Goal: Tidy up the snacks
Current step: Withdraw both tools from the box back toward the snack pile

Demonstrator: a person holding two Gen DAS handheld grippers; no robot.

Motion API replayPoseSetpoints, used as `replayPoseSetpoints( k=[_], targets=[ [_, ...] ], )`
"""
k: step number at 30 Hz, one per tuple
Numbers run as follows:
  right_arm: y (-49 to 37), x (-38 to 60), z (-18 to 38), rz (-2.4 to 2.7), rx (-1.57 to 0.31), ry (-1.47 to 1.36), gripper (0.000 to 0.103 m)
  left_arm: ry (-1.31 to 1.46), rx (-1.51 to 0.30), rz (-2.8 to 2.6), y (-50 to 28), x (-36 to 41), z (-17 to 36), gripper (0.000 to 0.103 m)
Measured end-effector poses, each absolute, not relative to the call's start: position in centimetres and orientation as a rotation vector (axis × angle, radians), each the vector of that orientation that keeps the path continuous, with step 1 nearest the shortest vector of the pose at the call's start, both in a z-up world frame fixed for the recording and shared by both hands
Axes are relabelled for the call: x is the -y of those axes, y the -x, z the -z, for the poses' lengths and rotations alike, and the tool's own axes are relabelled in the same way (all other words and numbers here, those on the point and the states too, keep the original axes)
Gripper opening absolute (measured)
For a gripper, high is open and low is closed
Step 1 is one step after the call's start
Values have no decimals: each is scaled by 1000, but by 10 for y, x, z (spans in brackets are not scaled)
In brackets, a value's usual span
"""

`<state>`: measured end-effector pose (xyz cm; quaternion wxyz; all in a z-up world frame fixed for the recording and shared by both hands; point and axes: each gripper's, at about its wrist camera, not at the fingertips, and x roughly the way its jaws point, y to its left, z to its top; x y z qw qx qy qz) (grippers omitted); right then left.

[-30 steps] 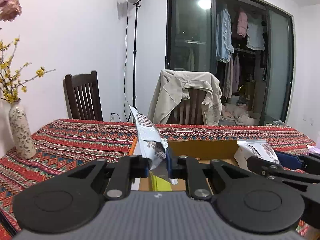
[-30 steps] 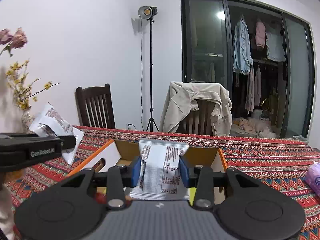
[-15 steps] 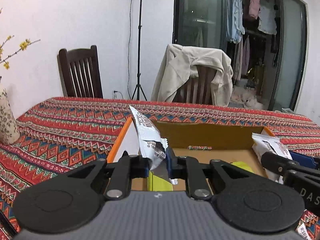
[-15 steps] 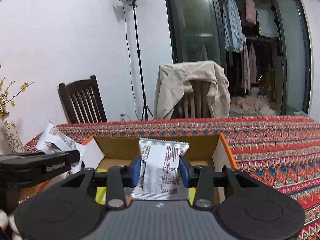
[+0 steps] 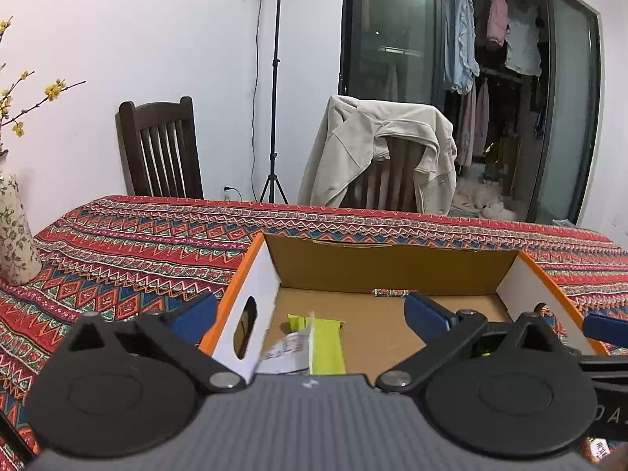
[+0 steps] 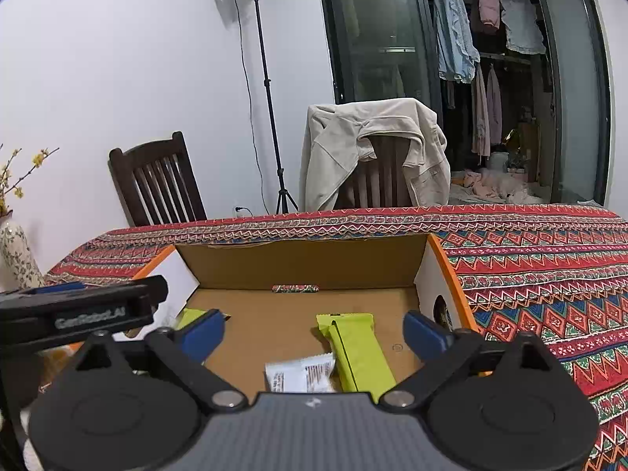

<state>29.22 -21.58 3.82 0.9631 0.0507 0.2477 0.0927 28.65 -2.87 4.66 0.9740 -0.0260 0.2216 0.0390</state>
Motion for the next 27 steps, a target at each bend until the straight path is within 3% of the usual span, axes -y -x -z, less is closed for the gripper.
replayPoseSetpoints(
  k=[12, 27],
  targets=[
    [-273, 218, -51, -187, -460, -97, 103, 72, -511, -118, -277, 23, -61, 103],
    [-189, 199, -64, -239, -445, -2, 103, 40, -570, -116, -185, -8, -49, 103]
  ],
)
